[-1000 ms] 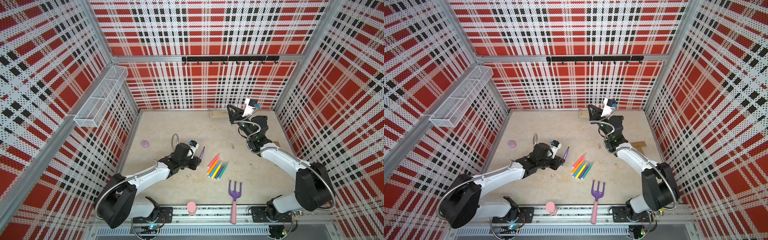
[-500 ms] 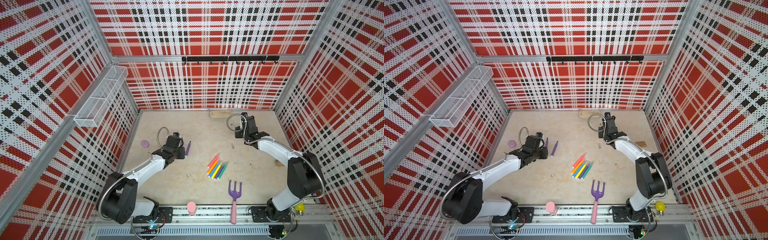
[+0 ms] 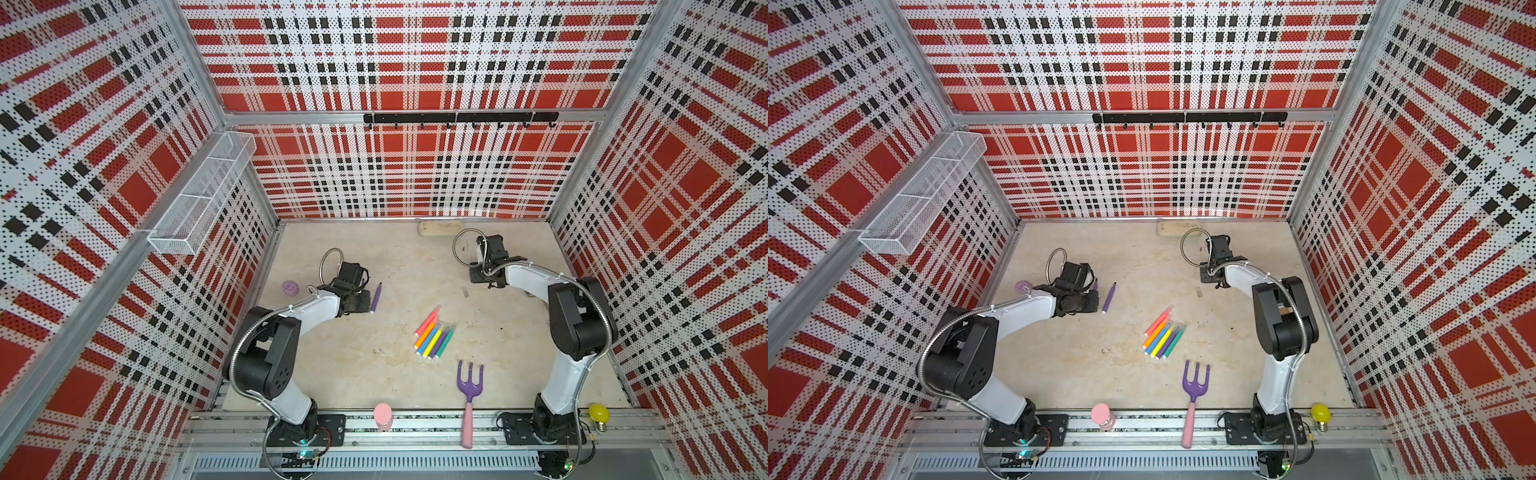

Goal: Remove pen caps from pens
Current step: Place the pen at the middle-left of the table.

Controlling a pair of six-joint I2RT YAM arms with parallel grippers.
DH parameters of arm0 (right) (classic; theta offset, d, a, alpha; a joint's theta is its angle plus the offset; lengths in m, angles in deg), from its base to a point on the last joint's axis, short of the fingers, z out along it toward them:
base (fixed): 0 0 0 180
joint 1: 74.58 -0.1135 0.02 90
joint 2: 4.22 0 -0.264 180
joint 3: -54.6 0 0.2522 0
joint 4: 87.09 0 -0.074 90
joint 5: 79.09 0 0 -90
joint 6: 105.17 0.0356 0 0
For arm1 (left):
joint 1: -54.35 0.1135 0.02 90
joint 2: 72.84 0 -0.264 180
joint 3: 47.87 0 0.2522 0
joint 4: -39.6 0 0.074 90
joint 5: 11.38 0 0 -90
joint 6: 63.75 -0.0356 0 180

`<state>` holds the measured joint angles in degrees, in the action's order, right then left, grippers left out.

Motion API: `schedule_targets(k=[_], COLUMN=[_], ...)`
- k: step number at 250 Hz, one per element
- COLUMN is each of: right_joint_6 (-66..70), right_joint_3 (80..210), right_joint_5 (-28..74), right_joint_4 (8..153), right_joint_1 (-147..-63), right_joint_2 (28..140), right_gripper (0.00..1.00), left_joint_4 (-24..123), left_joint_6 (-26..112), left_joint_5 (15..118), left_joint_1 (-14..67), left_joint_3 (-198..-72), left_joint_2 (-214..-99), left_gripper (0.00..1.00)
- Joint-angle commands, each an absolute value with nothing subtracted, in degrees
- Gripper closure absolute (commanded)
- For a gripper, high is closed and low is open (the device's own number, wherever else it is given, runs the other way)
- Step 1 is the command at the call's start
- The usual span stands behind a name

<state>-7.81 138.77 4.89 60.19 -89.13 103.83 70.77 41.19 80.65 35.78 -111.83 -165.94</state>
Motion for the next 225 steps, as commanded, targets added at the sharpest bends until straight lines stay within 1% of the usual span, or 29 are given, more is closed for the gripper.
schedule_targets(k=[1,64,99,143,179,203,225], right_joint_6=[-9.0,-9.8,-9.7,-9.8,-9.8,-9.9,-9.8], right_joint_3=[138.4,135.4,135.7,136.1,136.2,136.2,136.2], right_joint_5=[5.6,6.6,5.9,6.1,5.3,5.6,5.7], right_joint_4=[59.8,58.5,58.2,58.2,57.8,57.7,57.5], right_joint_1=[-89.3,-89.6,-89.8,-90.2,-90.2,-90.2,-90.2], right_joint_2=[102.8,101.4,102.6,103.7,104.1,104.4,104.7], right_gripper=[0.97,0.92,0.91,0.88,0.81,0.8,0.77], left_joint_4=[71.4,70.9,71.2,71.0,70.9,70.4,69.9], left_joint_6=[40.1,39.9,39.7,40.2,40.1,40.3,40.9], left_joint_5=[80.1,78.0,78.2,78.2,79.3,79.4,79.5], left_joint_1=[36.6,36.4,36.2,36.1,36.1,36.0,35.5], left_joint_3=[-113.9,-114.4,-114.5,-114.3,-113.8,-113.4,-113.4], left_joint_2=[-167.0,-168.6,-168.9,-168.4,-166.7,-164.8,-162.1], left_gripper=[0.94,0.88,0.83,0.66,0.61,0.59,0.52])
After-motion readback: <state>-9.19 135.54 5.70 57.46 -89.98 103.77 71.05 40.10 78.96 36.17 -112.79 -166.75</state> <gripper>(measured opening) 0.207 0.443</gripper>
